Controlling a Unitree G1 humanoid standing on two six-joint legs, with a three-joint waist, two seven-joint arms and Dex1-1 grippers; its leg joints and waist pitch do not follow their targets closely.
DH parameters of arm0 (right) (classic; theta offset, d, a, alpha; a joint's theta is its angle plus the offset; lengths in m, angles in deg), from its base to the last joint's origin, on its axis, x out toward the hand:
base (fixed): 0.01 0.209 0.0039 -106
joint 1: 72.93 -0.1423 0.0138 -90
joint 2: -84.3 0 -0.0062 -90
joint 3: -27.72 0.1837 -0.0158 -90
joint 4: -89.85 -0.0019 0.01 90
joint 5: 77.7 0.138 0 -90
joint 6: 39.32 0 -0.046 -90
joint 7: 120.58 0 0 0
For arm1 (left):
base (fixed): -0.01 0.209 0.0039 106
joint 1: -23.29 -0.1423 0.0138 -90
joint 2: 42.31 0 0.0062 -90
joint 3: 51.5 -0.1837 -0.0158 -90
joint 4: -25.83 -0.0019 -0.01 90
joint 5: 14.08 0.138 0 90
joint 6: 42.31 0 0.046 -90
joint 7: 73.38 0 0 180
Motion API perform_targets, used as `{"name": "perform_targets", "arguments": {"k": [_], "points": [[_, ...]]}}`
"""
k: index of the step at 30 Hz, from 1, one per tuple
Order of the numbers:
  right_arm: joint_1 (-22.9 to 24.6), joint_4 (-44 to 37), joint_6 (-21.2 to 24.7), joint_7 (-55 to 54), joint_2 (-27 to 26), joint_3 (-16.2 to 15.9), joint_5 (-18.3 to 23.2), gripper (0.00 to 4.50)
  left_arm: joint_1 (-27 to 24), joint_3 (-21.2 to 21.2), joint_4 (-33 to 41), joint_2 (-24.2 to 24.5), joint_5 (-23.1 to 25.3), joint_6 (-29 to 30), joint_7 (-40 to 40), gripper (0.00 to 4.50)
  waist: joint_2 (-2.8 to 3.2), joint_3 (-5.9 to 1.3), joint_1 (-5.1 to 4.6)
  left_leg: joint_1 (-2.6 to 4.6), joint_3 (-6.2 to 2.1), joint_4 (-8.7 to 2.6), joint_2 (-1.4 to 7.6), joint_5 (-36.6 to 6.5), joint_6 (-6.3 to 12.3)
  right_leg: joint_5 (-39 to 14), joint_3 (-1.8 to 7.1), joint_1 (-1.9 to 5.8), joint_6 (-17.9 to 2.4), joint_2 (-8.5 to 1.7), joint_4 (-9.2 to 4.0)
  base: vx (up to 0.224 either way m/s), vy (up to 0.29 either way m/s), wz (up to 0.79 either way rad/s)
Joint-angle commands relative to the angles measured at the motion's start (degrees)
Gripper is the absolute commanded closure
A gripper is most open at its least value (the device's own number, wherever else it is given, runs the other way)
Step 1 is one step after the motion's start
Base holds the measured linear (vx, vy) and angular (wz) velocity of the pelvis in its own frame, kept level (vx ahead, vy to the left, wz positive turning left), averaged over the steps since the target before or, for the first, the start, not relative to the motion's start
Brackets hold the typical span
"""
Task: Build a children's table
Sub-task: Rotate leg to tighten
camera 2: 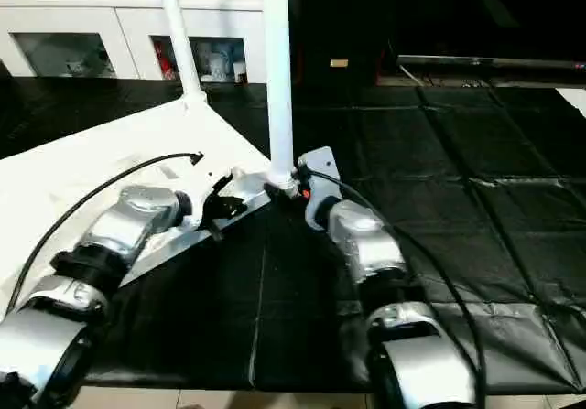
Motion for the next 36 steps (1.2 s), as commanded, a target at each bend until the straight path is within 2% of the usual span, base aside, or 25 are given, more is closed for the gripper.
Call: {"name": "perform_targets", "arguments": {"k": [1,4,8,9,11,12,14,19,22,23,25,29,31,36], "points": [[0.8,-1.2,0.6,6.1,1.5,-1.8,0.7,0.64,-1.2,-2.5,2.1,0.9,-0.9,-2.4,6.6,4.5,-0.35,-4.22,0.61,0.25,-0.27,-3.2,1.62,-7.4,5.06,-9.2,3.52,3.79,-11.5,-4.52,-4.05,0.0,0.0,0.0],[1.1,-1.8,0.0,11.1,3.5,-2.2,1.2,0.44,-1.9,-3.3,2.8,2.4,-1.1,-3.6,10.2,4.5,-0.37,-4.24,0.87,0.18,-0.23,-3.12,1.69,-7.5,5.29,-8.9,3.5,3.79,-11.9,-4.57,-3.9,0.0,0.0,0.0],[0.2,-2.7,0.3,22.4,7.8,-2.3,3.9,0.12,-3.2,-5.4,5.0,6.3,-1.7,-6.1,19.1,4.5,-0.26,-4.05,1.47,0.45,-0.26,-3.25,1.88,-9.7,4.57,-12.9,3.51,3.54,-11.3,-4.68,-4.24,0.0,0.0,0.0],[0.1,-2.7,0.3,22.8,7.9,-2.3,3.9,0.05,-3.2,-5.4,5.1,6.4,-1.7,-6.3,19.4,4.5,-0.29,-4.01,1.78,0.68,-0.2,-3.31,2.02,-10.2,4.39,-13.6,3.6,3.26,-11.1,-4.64,-4.3,0.0,0.0,0.0],[-0.6,-3.0,0.8,29.5,10.1,-3.7,4.4,0.05,-4.1,-7.3,7.0,8.5,-1.6,-8.0,24.8,4.5,-0.29,-4.1,2.19,0.93,-0.23,-3.3,2.11,-10.7,4.28,-13.9,3.6,3.16,-11.6,-4.69,-4.24,0.0,0.0,0.0],[-0.7,-3.0,0.9,30.7,10.4,-4.1,4.4,0.05,-4.2,-7.6,7.3,8.8,-1.5,-8.3,25.8,4.5,-0.24,-3.96,2.27,0.67,-0.24,-3.41,2.2,-10.5,4.25,-13.9,3.62,3.17,-11.3,-4.66,-4.21,0.0,0.0,0.0],[-1.1,-2.9,0.5,34.7,11.3,-5.9,3.7,0.05,-4.5,-9.0,8.1,9.8,-0.9,-8.8,28.1,4.5,-0.33,-4.03,2.78,0.74,-0.21,-3.37,2.17,-10.2,3.94,-13.8,3.67,3.14,-11.2,-4.67,-4.12,0.0,0.0,0.0],[-2.1,-1.7,-0.9,37.7,11.3,-7.4,2.7,0.05,-4.7,-10.5,8.9,10.8,-0.5,-9.9,30.6,4.5,-0.42,-4.12,3.03,0.65,-0.3,-3.39,2.12,-9.6,3.5,-13.6,3.64,3.24,-11.1,-4.75,-3.99,0.0,0.0,0.0],[-2.8,-0.8,0.0,39.6,10.9,-7.8,3.0,0.05,-4.8,-11.2,9.3,11.2,-0.4,-10.1,31.6,4.5,-0.43,-4.13,2.95,0.57,-0.32,-3.37,2.07,-9.7,3.51,-13.9,3.61,3.3,-11.0,-4.73,-3.97,0.0,0.0,0.0],[-2.9,-0.7,0.5,40.5,10.9,-8.0,3.2,0.3,-4.8,-11.2,9.4,11.2,-0.4,-10.2,31.9,4.5,-0.75,-4.11,2.95,0.56,-0.28,-3.38,2.08,-9.5,3.59,-14.0,3.61,3.29,-10.9,-4.71,-4.01,0.0,0.0,0.0],[-3.1,-0.5,0.8,41.7,10.9,-8.2,3.5,0.44,-4.9,-11.2,9.6,11.3,-0.4,-10.3,32.2,4.5,-0.53,-4.17,3.07,0.58,-0.32,-3.35,2.16,-9.0,3.77,-13.7,3.62,3.21,-11.0,-4.7,-3.88,0.0,0.0,0.0],[-3.4,0.1,1.8,44.0,11.0,-9.0,4.0,0.85,-5.2,-11.5,10.4,11.7,-0.6,-10.3,33.0,4.5,-0.6,-4.24,3.1,0.53,-0.33,-3.33,2.16,-8.9,3.84,-12.7,3.6,3.28,-11.4,-4.71,-3.74,0.0,0.0,0.0],[-3.5,0.2,1.9,44.5,11.1,-9.1,4.0,0.88,-5.2,-11.5,10.5,11.8,-0.6,-10.2,33.1,4.5,-0.68,-4.2,3.1,0.54,-0.3,-3.32,2.12,-8.9,3.74,-13.1,3.61,3.26,-11.2,-4.71,-3.81,0.0,0.0,0.0],[-3.6,1.0,1.9,45.5,11.1,-9.1,3.8,1.32,-5.4,-11.5,10.4,12.0,-0.6,-10.3,32.9,4.5,-0.7,-4.25,3.06,0.48,-0.3,-3.29,2.09,-8.8,3.54,-13.7,3.62,3.31,-10.9,-4.7,-3.87,0.0,0.0,0.0]]}}
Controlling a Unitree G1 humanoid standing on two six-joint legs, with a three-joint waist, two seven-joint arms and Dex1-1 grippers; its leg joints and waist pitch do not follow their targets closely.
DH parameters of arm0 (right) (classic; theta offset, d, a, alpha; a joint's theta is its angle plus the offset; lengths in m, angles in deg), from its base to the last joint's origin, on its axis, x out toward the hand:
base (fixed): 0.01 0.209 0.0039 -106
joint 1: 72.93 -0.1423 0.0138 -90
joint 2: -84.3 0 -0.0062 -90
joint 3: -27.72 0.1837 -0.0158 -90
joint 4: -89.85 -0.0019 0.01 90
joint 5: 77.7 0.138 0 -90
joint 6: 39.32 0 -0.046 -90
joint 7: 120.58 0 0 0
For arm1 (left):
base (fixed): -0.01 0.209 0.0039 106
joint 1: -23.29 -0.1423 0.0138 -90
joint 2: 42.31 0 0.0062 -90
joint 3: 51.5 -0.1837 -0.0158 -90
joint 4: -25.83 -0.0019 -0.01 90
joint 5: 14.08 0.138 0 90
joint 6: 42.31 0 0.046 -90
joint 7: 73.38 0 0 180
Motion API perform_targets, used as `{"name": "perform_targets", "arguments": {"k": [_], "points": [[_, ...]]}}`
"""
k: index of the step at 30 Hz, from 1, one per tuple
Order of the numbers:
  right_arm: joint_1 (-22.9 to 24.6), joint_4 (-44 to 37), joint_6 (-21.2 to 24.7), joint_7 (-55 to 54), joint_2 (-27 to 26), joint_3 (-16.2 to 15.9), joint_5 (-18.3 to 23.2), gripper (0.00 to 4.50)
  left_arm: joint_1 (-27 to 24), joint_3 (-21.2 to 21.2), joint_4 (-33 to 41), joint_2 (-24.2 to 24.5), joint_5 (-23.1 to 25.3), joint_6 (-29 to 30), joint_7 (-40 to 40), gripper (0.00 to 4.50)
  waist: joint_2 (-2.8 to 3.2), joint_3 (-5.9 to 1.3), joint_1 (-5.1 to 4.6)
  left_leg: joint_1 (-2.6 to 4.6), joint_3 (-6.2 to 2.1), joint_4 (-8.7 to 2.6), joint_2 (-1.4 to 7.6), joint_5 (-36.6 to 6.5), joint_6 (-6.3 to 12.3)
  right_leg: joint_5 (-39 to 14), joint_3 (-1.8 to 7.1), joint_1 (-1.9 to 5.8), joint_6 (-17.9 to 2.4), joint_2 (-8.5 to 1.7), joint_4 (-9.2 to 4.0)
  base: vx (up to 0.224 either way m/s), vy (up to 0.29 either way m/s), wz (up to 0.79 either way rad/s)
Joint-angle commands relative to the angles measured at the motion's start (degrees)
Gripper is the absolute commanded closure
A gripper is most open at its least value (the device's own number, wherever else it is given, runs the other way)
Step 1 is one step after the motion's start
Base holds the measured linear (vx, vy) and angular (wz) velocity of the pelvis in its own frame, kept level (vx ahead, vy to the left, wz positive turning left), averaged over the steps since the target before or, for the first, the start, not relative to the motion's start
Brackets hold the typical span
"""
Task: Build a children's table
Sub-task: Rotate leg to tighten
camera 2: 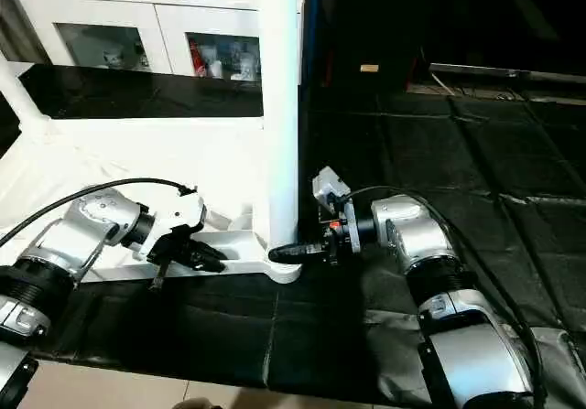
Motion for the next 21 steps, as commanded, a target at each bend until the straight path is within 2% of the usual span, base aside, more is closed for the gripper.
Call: {"name": "perform_targets", "arguments": {"k": [1,7,11,16,19,20,21], "points": [[-1.4,-0.1,0.3,1.1,0.2,0.1,0.2,1.41,-0.8,-2.1,1.0,-0.1,0.8,-0.8,2.0,4.5,-0.44,-4.22,-0.29,0.58,-0.32,-3.57,2.05,-8.6,3.54,-13.4,3.61,3.26,-11.0,-4.65,-3.98,0.0,0.0,0.0],[-1.3,-0.4,0.6,1.6,0.0,-0.2,0.5,1.84,-0.9,-2.1,1.1,0.0,0.8,-0.5,1.6,4.5,-0.47,-4.24,-0.27,0.66,-0.29,-3.55,2.1,-8.5,3.73,-12.7,3.58,3.18,-11.4,-4.6,-3.87,0.0,0.0,0.0],[-1.1,-0.5,0.6,1.8,-0.1,-0.3,0.6,2.18,-1.0,-2.0,1.1,0.0,0.8,-0.3,1.4,4.5,-0.63,-4.17,-0.23,0.58,-0.26,-3.55,2.01,-8.7,3.6,-14.1,3.6,3.23,-10.8,-4.69,-4.04,0.0,0.0,0.0],[-0.7,-1.0,1.2,0.1,-0.7,0.1,0.7,2.32,-1.0,-1.3,1.0,-0.3,0.5,0.9,0.3,4.5,-0.56,-4.18,-0.27,0.62,-0.27,-3.56,2.03,-8.7,3.53,-14.1,3.58,3.19,-10.7,-4.6,-4.02,0.0,0.0,0.0],[1.3,-3.0,1.5,-10.1,-2.9,1.9,0.0,2.36,-0.1,1.8,0.4,-3.2,-0.7,5.7,-6.2,4.5,-0.67,-3.95,-0.34,0.78,-0.27,-3.65,1.96,-9.6,2.59,-16.8,3.59,3.07,-9.9,-4.7,-4.36,0.0,0.0,0.0],[1.3,-3.0,1.5,-10.1,-2.9,1.9,0.0,2.36,-0.1,1.8,0.4,-3.2,-0.7,5.7,-6.2,4.5,-0.71,-3.94,-0.48,0.79,-0.28,-3.72,1.95,-9.7,2.36,-17.4,3.59,3.13,-9.7,-4.69,-4.4,0.0,0.0,0.0],[1.9,-3.2,3.6,-18.7,-4.9,3.1,-0.9,2.43,0.7,3.7,-0.2,-5.5,-1.2,8.5,-11.5,4.5,-0.54,-3.77,-0.78,0.77,-0.29,-3.8,1.84,-10.2,1.92,-19.2,3.55,3.07,-8.9,-4.52,-4.66,0.0,0.0,0.0]]}}
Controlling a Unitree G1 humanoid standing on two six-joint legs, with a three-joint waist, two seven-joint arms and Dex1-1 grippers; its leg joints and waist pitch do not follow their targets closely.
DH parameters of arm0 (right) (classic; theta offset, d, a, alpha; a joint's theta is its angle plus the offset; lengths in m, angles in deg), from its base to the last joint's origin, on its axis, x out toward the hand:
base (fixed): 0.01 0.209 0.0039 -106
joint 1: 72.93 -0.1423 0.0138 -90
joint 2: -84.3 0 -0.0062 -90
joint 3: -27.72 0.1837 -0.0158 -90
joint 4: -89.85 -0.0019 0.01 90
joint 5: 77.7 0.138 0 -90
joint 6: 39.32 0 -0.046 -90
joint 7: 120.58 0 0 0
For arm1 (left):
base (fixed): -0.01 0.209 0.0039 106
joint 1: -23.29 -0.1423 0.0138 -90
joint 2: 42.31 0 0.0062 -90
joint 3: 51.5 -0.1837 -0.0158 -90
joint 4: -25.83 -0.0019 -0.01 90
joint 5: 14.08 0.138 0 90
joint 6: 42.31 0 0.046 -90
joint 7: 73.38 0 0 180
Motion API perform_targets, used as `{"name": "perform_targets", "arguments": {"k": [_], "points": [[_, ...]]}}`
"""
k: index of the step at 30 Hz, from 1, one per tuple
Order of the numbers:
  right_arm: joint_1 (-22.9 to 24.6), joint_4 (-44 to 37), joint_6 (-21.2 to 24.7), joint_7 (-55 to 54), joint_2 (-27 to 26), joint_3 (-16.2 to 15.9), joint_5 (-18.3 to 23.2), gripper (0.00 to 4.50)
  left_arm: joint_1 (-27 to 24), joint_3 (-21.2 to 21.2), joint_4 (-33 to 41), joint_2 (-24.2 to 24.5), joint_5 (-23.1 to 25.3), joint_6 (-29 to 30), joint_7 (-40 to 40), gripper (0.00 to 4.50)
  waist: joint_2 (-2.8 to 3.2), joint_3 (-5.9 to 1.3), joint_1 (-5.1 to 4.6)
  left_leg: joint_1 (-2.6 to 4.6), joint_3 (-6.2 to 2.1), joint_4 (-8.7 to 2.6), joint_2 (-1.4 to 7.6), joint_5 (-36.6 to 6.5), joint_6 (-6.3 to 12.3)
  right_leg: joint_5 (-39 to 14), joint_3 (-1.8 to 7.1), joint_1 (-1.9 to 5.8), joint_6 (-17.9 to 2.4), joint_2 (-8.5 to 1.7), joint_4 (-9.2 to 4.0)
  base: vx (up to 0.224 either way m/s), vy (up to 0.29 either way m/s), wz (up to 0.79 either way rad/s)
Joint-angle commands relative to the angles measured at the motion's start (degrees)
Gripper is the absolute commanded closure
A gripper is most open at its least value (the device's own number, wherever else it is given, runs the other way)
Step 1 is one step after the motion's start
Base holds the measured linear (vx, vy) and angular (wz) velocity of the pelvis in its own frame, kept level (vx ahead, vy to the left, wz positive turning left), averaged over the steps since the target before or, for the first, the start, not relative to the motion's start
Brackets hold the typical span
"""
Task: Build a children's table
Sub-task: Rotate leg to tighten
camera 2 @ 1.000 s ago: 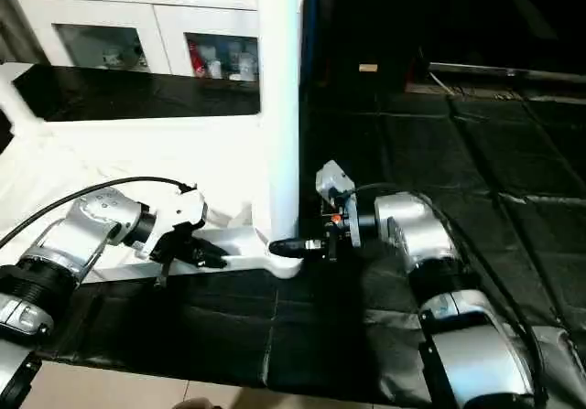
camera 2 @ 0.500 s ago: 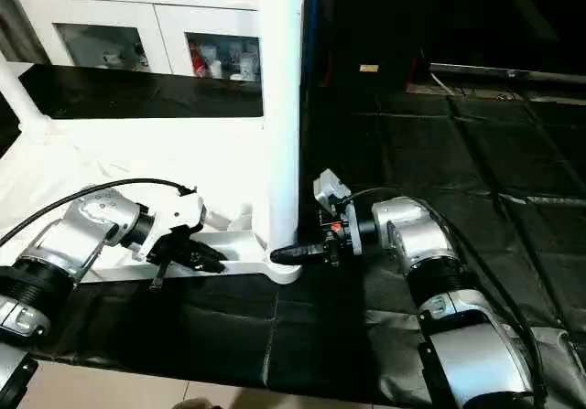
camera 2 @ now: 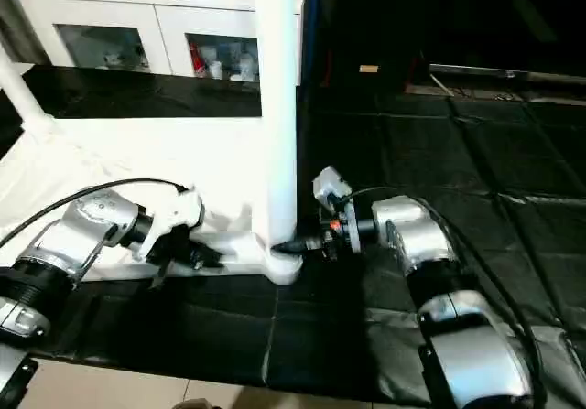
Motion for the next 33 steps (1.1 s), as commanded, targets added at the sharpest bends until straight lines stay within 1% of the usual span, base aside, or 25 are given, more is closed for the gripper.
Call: {"name": "perform_targets", "arguments": {"k": [1,2,3,4,5,6,7,8,9,10,13,15,17,18,21,22,23,24,25,26,28,29,31,32,33], "points": [[0.9,-0.8,3.7,-10.7,-3.6,0.9,-0.9,2.43,1.3,2.0,-0.4,-4.5,-1.2,3.5,-7.2,4.5,-0.45,-3.63,-0.55,0.73,-0.33,-3.84,1.79,-10.7,1.54,-20.1,3.52,2.81,-8.9,-4.57,-4.97,0.0,0.0,0.0],[1.3,-1.0,5.3,-14.7,-4.8,1.7,-1.0,2.46,1.8,2.9,-0.6,-5.7,-1.4,4.9,-9.8,4.5,-0.61,-3.7,-0.67,0.85,-0.45,-3.9,1.69,-11.3,0.83,-21.9,3.45,3.02,-8.2,-4.7,-5.16,0.0,0.0,0.0],[1.6,-1.3,6.8,-17.8,-6.0,2.5,-0.8,2.46,2.3,3.9,-0.9,-7.0,-1.5,6.2,-12.7,4.5,-0.73,-3.71,-0.72,0.77,-0.48,-3.94,1.58,-11.2,0.77,-22.4,3.36,3.13,-7.9,-4.72,-5.25,0.0,0.0,0.0],[1.9,-1.4,7.5,-21.0,-7.1,3.1,-1.0,2.47,2.8,4.8,-1.3,-8.1,-1.7,7.4,-15.2,4.5,-0.68,-3.62,-0.99,0.79,-0.55,-3.99,1.5,-11.7,0.67,-23.7,3.31,3.05,-7.1,-4.73,-5.51,0.0,0.0,0.0],[1.9,-1.4,7.5,-21.0,-7.1,3.1,-1.0,2.5,2.8,4.8,-1.3,-8.1,-1.7,7.4,-15.2,4.5,-0.74,-3.59,-1.43,0.76,-0.57,-4.02,1.4,-12.2,0.69,-24.4,3.24,3.11,-6.7,-4.8,-5.72,0.0,0.0,0.0],[2.0,-1.4,7.9,-24.6,-8.2,3.8,-1.2,2.5,3.2,5.5,-1.6,-9.1,-1.9,8.5,-17.3,4.5,-0.56,-3.62,-1.58,0.65,-0.6,-3.98,1.3,-12.1,0.79,-24.5,3.22,3.23,-6.6,-4.79,-5.78,0.0,0.0,0.0],[2.2,-1.6,8.2,-27.5,-9.4,4.4,-1.3,2.5,3.6,6.0,-1.8,-10.1,-1.9,9.4,-19.4,4.5,-0.58,-3.6,-1.93,0.64,-0.6,-4.02,1.28,-12.2,0.86,-24.4,3.25,3.17,-6.4,-4.69,-5.84,0.0,0.0,0.0],[2.1,-1.8,8.6,-31.5,-11.1,5.1,-1.4,2.5,4.4,7.2,-2.6,-11.8,-1.8,10.2,-23.6,4.5,-0.62,-3.63,-2.18,0.71,-0.52,-3.98,1.17,-12.1,0.91,-24.0,3.29,3.05,-6.4,-4.61,-5.96,0.0,0.0,0.0],[2.0,-1.8,8.7,-34.2,-12.1,5.6,-1.5,2.5,4.9,7.8,-2.9,-12.8,-1.9,10.6,-25.8,4.5,-0.46,-3.72,-2.17,0.82,-0.59,-3.95,1.18,-11.9,0.78,-23.6,3.28,3.06,-6.5,-4.63,-5.83,0.0,0.0,0.0],[1.9,-1.9,8.8,-35.7,-12.7,5.9,-1.5,2.5,5.1,8.2,-3.0,-13.3,-1.9,10.9,-27.0,4.5,-0.54,-3.78,-2.26,0.92,-0.5,-3.92,1.16,-11.5,0.92,-22.8,3.33,2.97,-6.7,-4.56,-5.87,0.0,0.0,0.0],[1.2,-2.3,9.5,-41.1,-15.2,6.8,-1.8,2.51,5.7,9.1,-3.1,-15.8,-1.9,11.3,-30.4,4.5,-0.45,-3.8,-2.33,0.77,-0.56,-4.01,1.23,-11.4,1.23,-20.9,3.31,3.1,-7.2,-4.48,-5.72,0.0,0.0,0.0],[1.8,-4.1,8.1,-41.0,-15.6,5.2,-3.0,2.51,5.4,8.6,-2.2,-16.3,-1.7,11.6,-29.9,4.5,-0.43,-3.83,-2.34,0.71,-0.6,-4.08,1.27,-11.6,1.51,-19.7,3.32,3.18,-7.4,-4.47,-5.59,0.0,0.0,0.0],[2.2,-4.5,7.3,-40.4,-15.6,4.8,-3.2,2.51,5.1,8.3,-2.0,-16.0,-1.4,11.5,-29.4,4.5,-0.43,-3.89,-2.32,0.6,-0.55,-4.06,1.33,-11.1,1.79,-17.3,3.48,3.21,-8.0,-4.47,-5.32,0.0,0.0,0.0],[2.5,-5.0,6.8,-40.0,-15.6,4.7,-3.1,1.96,4.7,7.8,-1.5,-15.6,-1.1,11.2,-28.8,4.5,-0.44,-3.86,-2.34,0.61,-0.52,-4.06,1.32,-11.1,1.84,-17.0,3.5,3.23,-8.2,-4.48,-5.31,0.0,0.0,0.0],[3.1,-5.9,6.4,-38.2,-15.2,4.4,-2.8,1.8,3.8,6.9,-0.5,-14.4,-0.7,10.5,-26.7,4.5,-0.44,-3.87,-2.29,0.56,-0.56,-4.12,1.38,-10.9,2.07,-15.9,3.54,3.35,-8.7,-4.56,-5.12,0.0,0.0,0.0],[3.7,-6.9,6.2,-36.6,-14.4,3.9,-2.8,1.73,3.1,6.4,0.3,-13.3,-0.8,10.7,-25.1,4.5,-0.56,-3.9,-2.36,0.5,-0.54,-4.1,1.37,-10.8,2.18,-15.6,3.55,3.44,-8.7,-4.57,-5.07,0.0,0.0,0.0],[3.7,-6.9,6.2,-36.6,-14.4,3.9,-2.8,1.47,3.1,6.4,0.3,-13.3,-0.8,10.7,-25.1,4.5,-0.51,-3.91,-2.56,0.33,-0.56,-4.11,1.38,-10.3,2.31,-14.7,3.6,3.51,-9.0,-4.55,-4.91,0.0,0.0,0.0],[4.1,-7.4,6.0,-34.9,-13.4,3.6,-2.5,1.38,2.6,5.8,0.8,-12.1,-0.6,10.0,-23.1,4.5,-0.44,-3.95,-2.59,0.45,-0.52,-4.06,1.39,-10.2,2.3,-14.3,3.62,3.46,-9.2,-4.57,-4.9,0.0,0.0,0.0],[4.3,-7.6,5.5,-33.4,-12.4,3.3,-2.6,1.38,2.3,5.4,1.2,-11.3,-0.5,10.0,-21.9,4.5,-0.58,-3.98,-2.58,0.35,-0.52,-3.99,1.29,-9.9,2.63,-13.9,3.57,3.6,-9.3,-4.57,-4.87,0.0,0.0,0.0],[4.4,-7.6,5.4,-32.9,-12.1,3.2,-2.6,1.29,2.1,5.3,1.3,-11.0,-0.4,10.0,-21.5,4.5,-0.5,-3.91,-2.66,0.28,-0.45,-3.99,1.37,-9.6,2.88,-13.3,3.65,3.58,-9.5,-4.54,-4.79,0.0,0.0,0.0],[4.4,-7.4,4.6,-29.7,-10.2,2.9,-2.8,1.18,1.8,4.5,1.5,-9.4,-0.3,9.0,-18.7,4.5,-0.46,-4.03,-2.66,0.36,-0.48,-3.95,1.38,-9.1,3.02,-12.4,3.63,3.65,-9.7,-4.51,-4.64,0.0,0.0,0.0],[4.2,-7.1,4.2,-27.3,-8.9,3.0,-2.8,0.93,1.6,3.9,1.5,-8.2,-0.2,7.7,-16.3,4.5,-0.45,-3.96,-2.63,0.31,-0.4,-3.89,1.35,-8.9,3.3,-12.0,3.64,3.6,-10.0,-4.46,-4.65,0.0,0.0,0.0],[3.9,-6.9,3.7,-25.2,-7.9,3.1,-2.6,0.88,1.5,3.2,1.6,-7.2,-0.2,6.2,-14.0,4.5,-0.45,-3.99,-2.56,0.28,-0.35,-3.85,1.39,-8.7,3.52,-11.6,3.63,3.67,-10.3,-4.42,-4.56,0.0,0.0,0.0],[3.6,-6.7,3.2,-22.8,-6.7,3.0,-2.3,0.86,1.3,2.4,1.7,-6.1,-0.1,4.9,-11.8,4.5,-0.27,-4.03,-2.5,0.28,-0.37,-3.84,1.5,-8.7,3.59,-11.3,3.63,3.62,-10.5,-4.46,-4.48,0.0,0.0,0.0],[3.2,-6.6,2.9,-20.0,-5.5,2.9,-2.0,0.79,1.2,1.5,2.0,-5.0,-0.2,4.2,-9.3,4.5,-0.27,-4.1,-2.39,0.32,-0.41,-3.82,1.55,-8.5,3.63,-11.0,3.59,3.64,-10.7,-4.48,-4.42,0.0,0.0,0.0]]}}
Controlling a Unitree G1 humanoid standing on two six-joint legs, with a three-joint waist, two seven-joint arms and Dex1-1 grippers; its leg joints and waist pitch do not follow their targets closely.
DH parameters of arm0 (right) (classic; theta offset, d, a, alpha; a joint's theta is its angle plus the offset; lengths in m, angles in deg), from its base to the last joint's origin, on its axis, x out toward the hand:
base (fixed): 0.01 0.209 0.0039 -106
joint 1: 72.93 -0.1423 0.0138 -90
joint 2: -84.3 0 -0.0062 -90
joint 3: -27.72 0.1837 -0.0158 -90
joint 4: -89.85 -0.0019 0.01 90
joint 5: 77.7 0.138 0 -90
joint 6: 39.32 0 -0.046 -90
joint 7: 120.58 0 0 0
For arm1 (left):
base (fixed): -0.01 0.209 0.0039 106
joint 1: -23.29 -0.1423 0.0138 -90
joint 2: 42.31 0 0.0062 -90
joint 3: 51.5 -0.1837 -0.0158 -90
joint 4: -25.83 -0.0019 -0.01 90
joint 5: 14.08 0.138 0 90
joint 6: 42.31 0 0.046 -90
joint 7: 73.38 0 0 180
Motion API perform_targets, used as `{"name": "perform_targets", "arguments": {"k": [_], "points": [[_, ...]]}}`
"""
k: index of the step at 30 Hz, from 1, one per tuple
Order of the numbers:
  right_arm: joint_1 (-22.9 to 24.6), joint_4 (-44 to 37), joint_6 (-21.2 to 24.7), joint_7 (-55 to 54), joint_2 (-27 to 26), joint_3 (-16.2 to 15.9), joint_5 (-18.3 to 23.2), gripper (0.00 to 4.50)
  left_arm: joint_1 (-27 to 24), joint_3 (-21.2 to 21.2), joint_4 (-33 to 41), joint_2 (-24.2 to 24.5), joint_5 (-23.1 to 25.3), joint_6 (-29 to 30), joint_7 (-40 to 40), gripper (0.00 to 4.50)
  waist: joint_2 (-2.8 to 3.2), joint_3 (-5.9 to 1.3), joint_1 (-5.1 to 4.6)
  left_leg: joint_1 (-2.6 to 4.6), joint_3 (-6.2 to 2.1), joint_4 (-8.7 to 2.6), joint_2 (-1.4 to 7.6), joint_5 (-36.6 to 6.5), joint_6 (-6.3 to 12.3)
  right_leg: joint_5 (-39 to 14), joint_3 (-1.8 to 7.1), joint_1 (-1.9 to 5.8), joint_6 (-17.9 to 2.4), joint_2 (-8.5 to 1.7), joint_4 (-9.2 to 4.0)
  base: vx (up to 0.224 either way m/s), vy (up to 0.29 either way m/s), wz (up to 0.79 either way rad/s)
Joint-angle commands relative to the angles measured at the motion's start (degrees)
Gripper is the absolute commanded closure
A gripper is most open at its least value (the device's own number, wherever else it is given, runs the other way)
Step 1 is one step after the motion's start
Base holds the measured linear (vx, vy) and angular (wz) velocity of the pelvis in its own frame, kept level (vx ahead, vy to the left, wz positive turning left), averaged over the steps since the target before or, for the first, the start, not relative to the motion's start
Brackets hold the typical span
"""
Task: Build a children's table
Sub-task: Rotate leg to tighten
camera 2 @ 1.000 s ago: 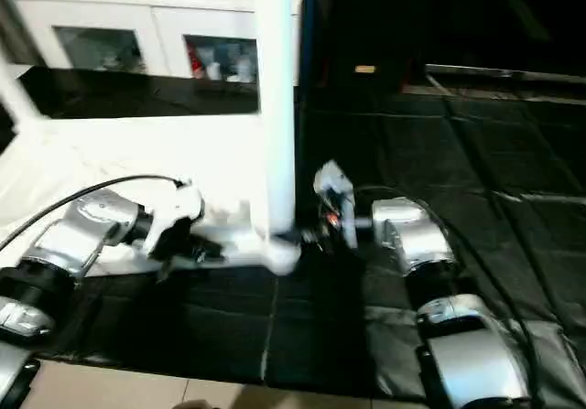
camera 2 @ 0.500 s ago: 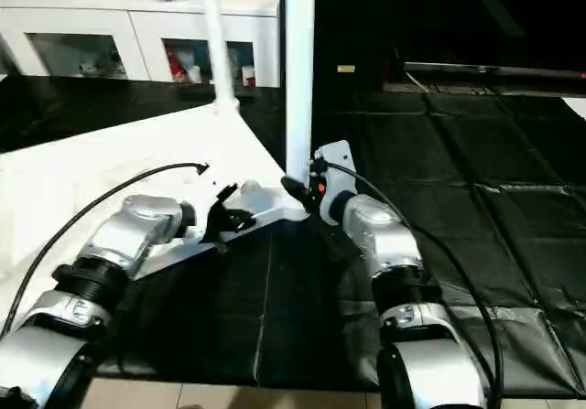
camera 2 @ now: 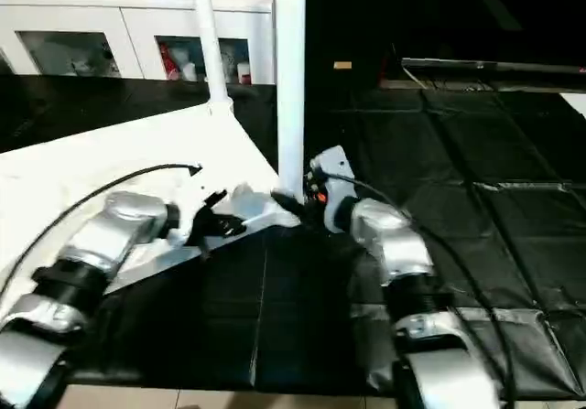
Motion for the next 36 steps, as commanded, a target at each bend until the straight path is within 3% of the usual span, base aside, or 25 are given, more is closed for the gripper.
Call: {"name": "perform_targets", "arguments": {"k": [1,7,12,22,31,34,36], "points": [[-0.4,0.6,-0.5,5.9,0.5,-2.6,1.2,0.61,0.2,-1.9,2.1,1.1,-0.3,-2.2,4.8,4.5,-0.06,-4.09,0.51,0.27,-0.35,-3.33,1.7,-8.5,3.88,-10.1,3.59,3.63,-10.9,-4.46,-4.14,0.0,0.0,0.0],[-2.3,0.9,-0.9,21.3,5.8,-4.8,3.1,0.09,0.3,-5.4,2.4,5.9,-0.1,-6.4,15.8,4.5,0.06,-4.03,1.44,0.42,-0.35,-3.3,1.97,-9.6,3.93,-11.1,3.59,3.48,-11.5,-4.56,-4.08,0.0,0.0,0.0],[-4.0,3.0,-3.6,27.7,7.8,-7.9,1.0,0.09,0.5,-8.8,2.7,8.6,1.1,-7.4,22.4,4.5,-0.01,-3.96,2.03,0.48,-0.37,-3.42,2.11,-10.3,3.15,-11.6,3.68,3.31,-11.9,-4.65,-3.94,0.0,0.0,0.0],[-5.0,5.5,-5.8,30.1,6.6,-8.9,1.4,0.09,1.3,-8.4,1.3,8.1,1.1,-8.5,21.8,4.5,-0.19,-4.11,2.72,0.46,-0.4,-3.34,2.11,-9.5,2.94,-12.0,3.67,3.33,-11.5,-4.67,-3.81,0.0,0.0,0.0],[-5.7,8.0,-6.3,32.5,6.0,-8.9,2.2,0.9,1.1,-8.1,1.1,8.9,1.2,-8.6,21.4,4.5,-0.24,-4.18,2.85,0.34,-0.39,-3.25,2.05,-9.0,3.12,-11.6,3.63,3.39,-11.6,-4.69,-3.75,0.0,0.0,0.0],[-5.9,8.4,-6.6,32.5,5.8,-8.7,2.1,0.97,1.2,-7.8,0.7,8.9,1.3,-8.6,21.1,4.5,-0.14,-4.15,2.82,0.37,-0.41,-3.26,2.04,-9.3,3.12,-11.9,3.6,3.35,-11.6,-4.66,-3.77,0.0,0.0,0.0],[-5.7,8.3,-6.6,32.5,5.7,-8.6,2.2,1.28,1.4,-7.7,0.5,8.7,1.4,-8.5,20.7,4.5,-0.17,-4.14,2.84,0.35,-0.39,-3.25,2.03,-9.2,3.13,-12.1,3.62,3.36,-11.4,-4.68,-3.85,0.0,0.0,0.0]]}}
